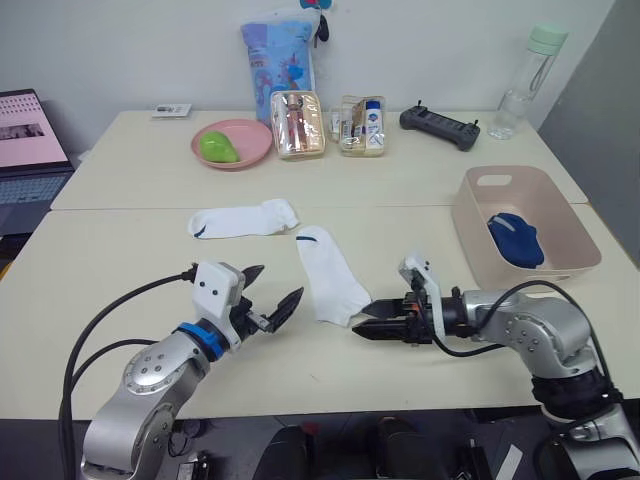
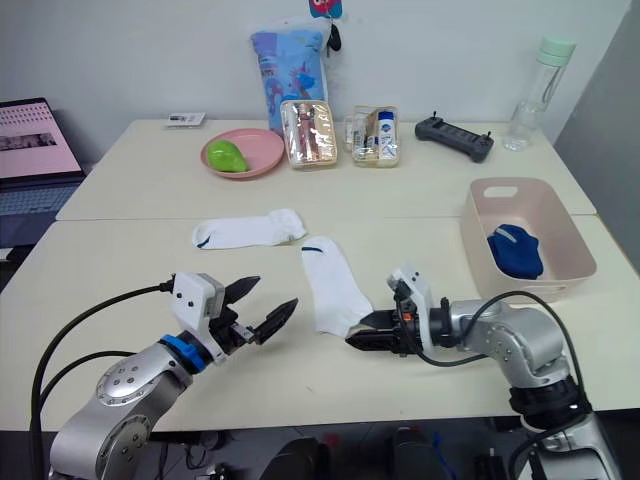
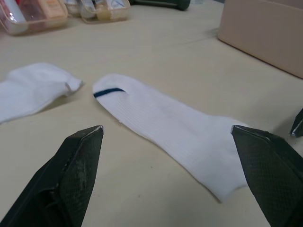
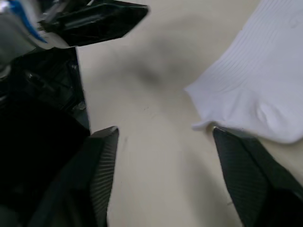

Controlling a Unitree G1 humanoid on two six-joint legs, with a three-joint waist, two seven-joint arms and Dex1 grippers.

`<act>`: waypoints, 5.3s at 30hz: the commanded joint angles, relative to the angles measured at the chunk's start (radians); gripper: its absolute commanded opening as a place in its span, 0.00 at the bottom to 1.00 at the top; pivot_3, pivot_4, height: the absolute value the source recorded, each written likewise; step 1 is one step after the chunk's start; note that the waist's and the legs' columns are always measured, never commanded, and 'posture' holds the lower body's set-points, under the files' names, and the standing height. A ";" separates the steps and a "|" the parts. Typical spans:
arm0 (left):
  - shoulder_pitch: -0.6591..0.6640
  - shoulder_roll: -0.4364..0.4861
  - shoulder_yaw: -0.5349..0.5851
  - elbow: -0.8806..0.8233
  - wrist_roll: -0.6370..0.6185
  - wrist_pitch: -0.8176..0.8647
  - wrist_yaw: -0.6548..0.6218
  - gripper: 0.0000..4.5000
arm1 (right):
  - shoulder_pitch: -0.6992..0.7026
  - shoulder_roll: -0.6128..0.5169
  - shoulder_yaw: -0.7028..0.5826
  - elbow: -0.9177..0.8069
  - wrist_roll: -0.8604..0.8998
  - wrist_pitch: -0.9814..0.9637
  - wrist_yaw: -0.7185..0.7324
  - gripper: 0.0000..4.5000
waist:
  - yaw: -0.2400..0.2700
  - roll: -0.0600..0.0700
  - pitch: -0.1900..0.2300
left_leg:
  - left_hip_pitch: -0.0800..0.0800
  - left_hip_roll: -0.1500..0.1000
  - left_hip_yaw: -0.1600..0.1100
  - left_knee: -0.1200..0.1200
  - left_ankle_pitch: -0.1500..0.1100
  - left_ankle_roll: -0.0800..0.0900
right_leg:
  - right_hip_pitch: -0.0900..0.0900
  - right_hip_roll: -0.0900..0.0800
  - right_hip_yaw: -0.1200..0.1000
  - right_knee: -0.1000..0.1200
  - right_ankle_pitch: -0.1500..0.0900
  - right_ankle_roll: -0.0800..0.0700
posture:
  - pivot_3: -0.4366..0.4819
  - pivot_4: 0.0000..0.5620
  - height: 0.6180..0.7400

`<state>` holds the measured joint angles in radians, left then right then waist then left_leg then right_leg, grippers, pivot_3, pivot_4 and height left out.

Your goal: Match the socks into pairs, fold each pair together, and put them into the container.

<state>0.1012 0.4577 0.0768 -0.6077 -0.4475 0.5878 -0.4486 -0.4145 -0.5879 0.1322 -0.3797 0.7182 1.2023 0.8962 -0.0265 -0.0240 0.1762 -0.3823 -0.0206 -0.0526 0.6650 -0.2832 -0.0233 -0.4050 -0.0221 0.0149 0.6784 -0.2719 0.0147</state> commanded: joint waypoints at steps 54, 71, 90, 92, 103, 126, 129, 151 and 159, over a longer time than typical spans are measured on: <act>0.053 0.217 -0.170 0.060 0.045 -0.063 -0.363 0.01 | -0.421 0.323 0.163 0.732 -0.512 -0.786 0.082 0.77 | 0.000 0.001 0.001 | -0.001 0.000 0.000 -0.001 0.000 0.000 | -0.001 -0.003 -0.001 0.001 -0.001 -0.002 | 0.48 0.27 1.00; -0.106 0.201 -0.220 0.110 -0.029 0.083 -0.426 0.44 | -0.290 0.087 0.032 0.379 -0.397 -0.547 0.137 0.77 | -0.002 0.002 0.001 | 0.000 0.001 -0.001 -0.001 0.000 0.000 | -0.001 -0.001 -0.002 0.001 -0.001 -0.002 | 0.48 0.27 1.00; -0.621 0.118 -0.213 0.936 0.287 -0.379 -0.419 0.89 | 0.145 -0.022 -0.070 -0.044 -0.132 0.009 -0.078 0.77 | 0.012 -0.001 0.000 | 0.000 0.000 -0.001 0.000 0.000 0.000 | -0.001 -0.001 -0.002 0.001 -0.001 -0.001 | 0.48 0.27 1.00; -0.656 0.090 -0.218 1.021 0.296 -0.402 -0.432 0.89 | 0.144 0.007 -0.071 -0.038 -0.113 0.032 -0.098 0.77 | 0.011 -0.001 0.000 | -0.001 -0.001 -0.001 0.000 0.000 0.000 | -0.001 -0.001 -0.002 0.001 -0.001 -0.001 | 0.48 0.27 1.00; -0.618 0.105 -0.194 1.000 0.293 -0.432 -0.522 0.26 | 0.144 0.146 -0.079 -0.016 -0.073 0.052 -0.216 0.15 | -0.002 -0.001 0.000 | 0.000 0.000 -0.001 0.000 0.000 0.000 | -0.001 -0.001 -0.001 0.002 -0.001 -0.001 | 0.48 0.27 1.00; 0.081 -0.121 0.016 0.012 -0.009 0.116 -0.029 0.00 | -0.261 -0.110 0.232 0.535 -0.368 -0.441 0.291 0.05 | 0.003 -0.002 0.000 | 0.000 0.000 -0.001 0.001 0.000 0.000 | 0.000 -0.002 -0.001 0.001 -0.001 -0.001 | 0.48 0.27 1.00; 0.070 -0.134 0.018 0.050 0.015 0.071 0.000 0.05 | -0.248 -0.124 0.235 0.542 -0.415 -0.509 0.299 0.22 | 0.003 -0.002 0.000 | 0.000 -0.001 0.000 0.001 0.000 0.000 | 0.000 -0.002 0.000 0.001 -0.001 -0.001 | 0.48 0.27 1.00; 0.004 0.278 -0.053 0.265 0.259 -0.497 -0.462 0.72 | 0.102 -0.143 0.165 0.212 -0.576 -1.097 0.273 0.75 | 0.018 -0.001 0.000 | 0.000 0.000 0.000 0.000 0.000 0.000 | 0.001 -0.002 -0.001 0.000 -0.001 -0.001 | 0.48 0.27 1.00; -0.093 0.297 -0.193 0.461 0.459 -0.708 -0.459 0.72 | 0.098 -0.104 0.184 0.255 -0.646 -1.128 0.234 0.75 | 0.022 -0.001 0.000 | 0.001 0.000 0.001 0.000 0.000 0.000 | 0.000 -0.001 -0.001 0.000 -0.001 -0.001 | 0.48 0.27 1.00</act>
<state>0.0272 0.7427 -0.0960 -0.1952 -0.0476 -0.0781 -0.9177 -0.2981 -0.6986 0.3091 -0.1227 0.0881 0.1046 1.1382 -0.0047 -0.0250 0.1762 -0.3812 -0.0205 -0.0519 0.6648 -0.2831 -0.0235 -0.4046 -0.0236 0.0142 0.6787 -0.2729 0.0136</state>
